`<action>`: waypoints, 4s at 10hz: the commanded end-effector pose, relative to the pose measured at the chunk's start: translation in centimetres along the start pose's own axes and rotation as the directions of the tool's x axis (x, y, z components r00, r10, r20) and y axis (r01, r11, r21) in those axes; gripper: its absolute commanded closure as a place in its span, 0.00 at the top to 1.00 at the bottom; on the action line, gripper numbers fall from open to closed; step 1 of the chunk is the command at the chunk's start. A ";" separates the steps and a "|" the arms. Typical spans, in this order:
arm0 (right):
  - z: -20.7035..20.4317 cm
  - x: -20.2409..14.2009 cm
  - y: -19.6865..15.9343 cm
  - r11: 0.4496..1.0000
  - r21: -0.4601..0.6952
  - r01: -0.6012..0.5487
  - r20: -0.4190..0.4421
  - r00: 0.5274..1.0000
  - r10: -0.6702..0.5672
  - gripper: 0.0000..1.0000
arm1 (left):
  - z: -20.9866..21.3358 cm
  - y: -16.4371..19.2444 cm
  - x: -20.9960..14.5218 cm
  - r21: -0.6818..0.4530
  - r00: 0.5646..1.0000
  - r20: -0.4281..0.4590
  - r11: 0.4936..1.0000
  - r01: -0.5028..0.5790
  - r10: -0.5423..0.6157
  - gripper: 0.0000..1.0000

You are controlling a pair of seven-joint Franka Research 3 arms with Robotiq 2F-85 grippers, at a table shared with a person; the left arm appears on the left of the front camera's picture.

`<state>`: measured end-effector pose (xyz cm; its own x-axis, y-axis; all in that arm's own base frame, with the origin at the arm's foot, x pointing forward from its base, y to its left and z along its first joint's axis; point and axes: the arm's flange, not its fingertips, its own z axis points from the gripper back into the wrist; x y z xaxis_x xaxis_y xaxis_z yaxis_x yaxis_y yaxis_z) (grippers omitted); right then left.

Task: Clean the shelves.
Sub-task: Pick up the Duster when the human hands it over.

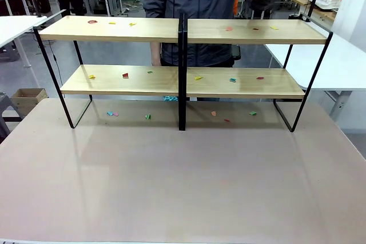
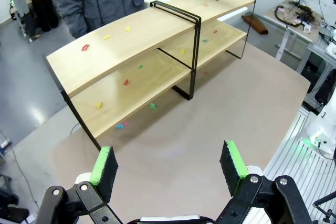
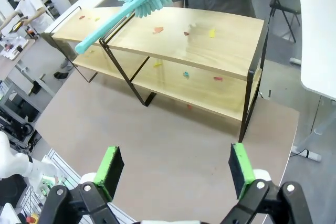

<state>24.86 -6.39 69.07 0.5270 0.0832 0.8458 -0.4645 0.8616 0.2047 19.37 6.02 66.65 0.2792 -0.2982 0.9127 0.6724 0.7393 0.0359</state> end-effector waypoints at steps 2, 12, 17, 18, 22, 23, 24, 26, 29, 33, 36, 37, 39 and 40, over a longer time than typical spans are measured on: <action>0.2 -0.1 0.1 1.000 0.008 -0.003 -0.008 1.000 0.003 1.00 | 0.2 -0.1 0.1 0.006 1.000 0.006 1.000 0.001 -0.001 1.00; -3.9 3.2 -0.2 0.976 0.023 -0.214 -0.068 0.974 0.215 1.00 | 0.2 -0.1 0.1 0.006 1.000 0.006 1.000 0.001 -0.001 1.00; -2.0 0.5 1.4 0.970 0.011 -0.245 -0.074 0.967 0.245 1.00 | 0.2 -0.1 0.1 0.006 1.000 0.006 1.000 0.001 -0.001 1.00; -1.2 -0.6 1.6 0.971 0.009 -0.239 -0.063 0.969 0.239 1.00 | 0.2 -0.1 0.1 0.006 1.000 0.006 1.000 0.001 -0.001 1.00; 0.0 -3.1 1.6 0.976 0.014 -0.219 -0.055 0.974 0.219 1.00 | 0.2 -0.1 0.1 0.006 1.000 0.006 1.000 0.001 -0.001 1.00; -0.3 -3.2 1.4 0.978 0.020 -0.208 -0.060 0.976 0.209 1.00 | 0.2 -0.1 0.1 0.006 1.000 0.006 1.000 0.001 -0.001 1.00; -0.7 -3.2 1.3 0.979 0.021 -0.203 -0.066 0.977 0.204 1.00 | 0.2 -0.1 0.1 0.006 1.000 0.006 1.000 0.001 -0.001 1.00; -0.3 -3.0 1.7 0.977 0.029 -0.211 -0.042 0.976 0.212 1.00 | 0.2 -0.1 0.1 0.006 1.000 0.006 1.000 0.001 -0.001 1.00; -0.3 -3.0 1.7 0.977 0.029 -0.211 -0.042 0.976 0.212 1.00 | 0.2 -0.1 0.1 0.006 1.000 0.006 1.000 0.001 -0.001 1.00; -0.3 -3.0 1.7 0.977 0.029 -0.211 -0.042 0.976 0.212 1.00 | 0.2 -0.1 0.1 0.006 1.000 0.006 1.000 0.001 -0.001 1.00; -0.3 -3.0 1.7 0.977 0.029 -0.211 -0.042 0.976 0.212 1.00 | 0.2 -0.1 0.1 0.006 1.000 0.006 1.000 0.001 -0.001 1.00; -0.4 -2.9 1.6 0.977 0.030 -0.209 -0.043 0.977 0.211 1.00 | 0.2 -0.1 0.1 0.006 1.000 0.006 1.000 0.001 -0.001 1.00; -2.6 3.7 1.0 0.886 0.279 0.371 -0.018 0.924 -0.381 1.00 | 0.2 -0.1 0.1 0.006 1.000 0.006 1.000 0.001 -0.001 1.00; -3.9 6.8 1.9 0.748 0.262 0.610 -0.111 0.789 -0.604 1.00 | 0.2 -0.1 0.1 0.006 1.000 0.006 1.000 0.001 -0.001 1.00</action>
<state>27.28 -3.61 69.76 0.6246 -0.0389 0.7800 -0.5220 0.7221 0.4540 19.37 5.96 66.70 0.2763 -0.2992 0.9133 0.6751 0.7368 0.0372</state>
